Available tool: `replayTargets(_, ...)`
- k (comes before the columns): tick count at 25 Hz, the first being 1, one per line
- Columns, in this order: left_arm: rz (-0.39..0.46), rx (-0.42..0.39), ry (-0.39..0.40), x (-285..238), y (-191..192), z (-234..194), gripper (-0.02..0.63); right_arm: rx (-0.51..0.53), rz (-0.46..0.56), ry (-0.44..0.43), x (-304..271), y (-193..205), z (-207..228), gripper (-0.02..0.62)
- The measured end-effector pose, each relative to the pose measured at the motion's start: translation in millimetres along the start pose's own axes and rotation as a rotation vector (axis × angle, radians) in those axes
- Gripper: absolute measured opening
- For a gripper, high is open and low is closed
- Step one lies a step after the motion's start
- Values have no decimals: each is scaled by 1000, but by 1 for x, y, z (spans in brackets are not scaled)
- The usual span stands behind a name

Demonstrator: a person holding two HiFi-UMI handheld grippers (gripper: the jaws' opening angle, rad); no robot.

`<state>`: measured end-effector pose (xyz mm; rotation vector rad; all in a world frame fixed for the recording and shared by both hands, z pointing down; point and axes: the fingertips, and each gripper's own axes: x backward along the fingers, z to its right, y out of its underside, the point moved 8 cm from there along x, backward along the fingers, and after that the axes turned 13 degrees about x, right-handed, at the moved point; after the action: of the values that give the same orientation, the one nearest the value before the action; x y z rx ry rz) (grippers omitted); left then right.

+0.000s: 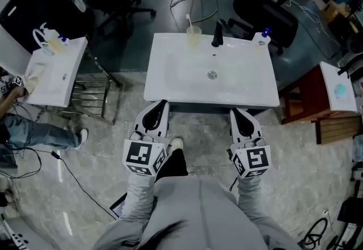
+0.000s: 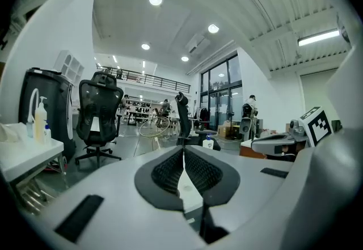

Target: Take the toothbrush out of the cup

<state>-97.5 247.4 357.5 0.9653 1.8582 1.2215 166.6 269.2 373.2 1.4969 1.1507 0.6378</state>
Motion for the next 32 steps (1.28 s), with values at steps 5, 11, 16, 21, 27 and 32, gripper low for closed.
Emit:
replayTargets(5,-10,-5,27,-44,-20,-35,31,-8,-8,34,-50,-9,11,23)
replayTargets(11,-22,-12,64,-82,-36,-66,31,-20,-29,63,-90,-15,13,23)
replayTargets(16,-41,-10,85,-100,-41,-86,31,-23,-56,83,-111,-17,12,23)
replayTargets(21,-75,9,98,-113,-34,-97,31,-28,-92,79,-122,-13,9,23)
replayTargets(27,-115,24,91,-132,-23,-100,31,-43,-119,73,-135,-3,20,23)
replayTargets(32,-103,33,64,-160,-26,-108,31,-39,-110,47,-165,-1,39,23)
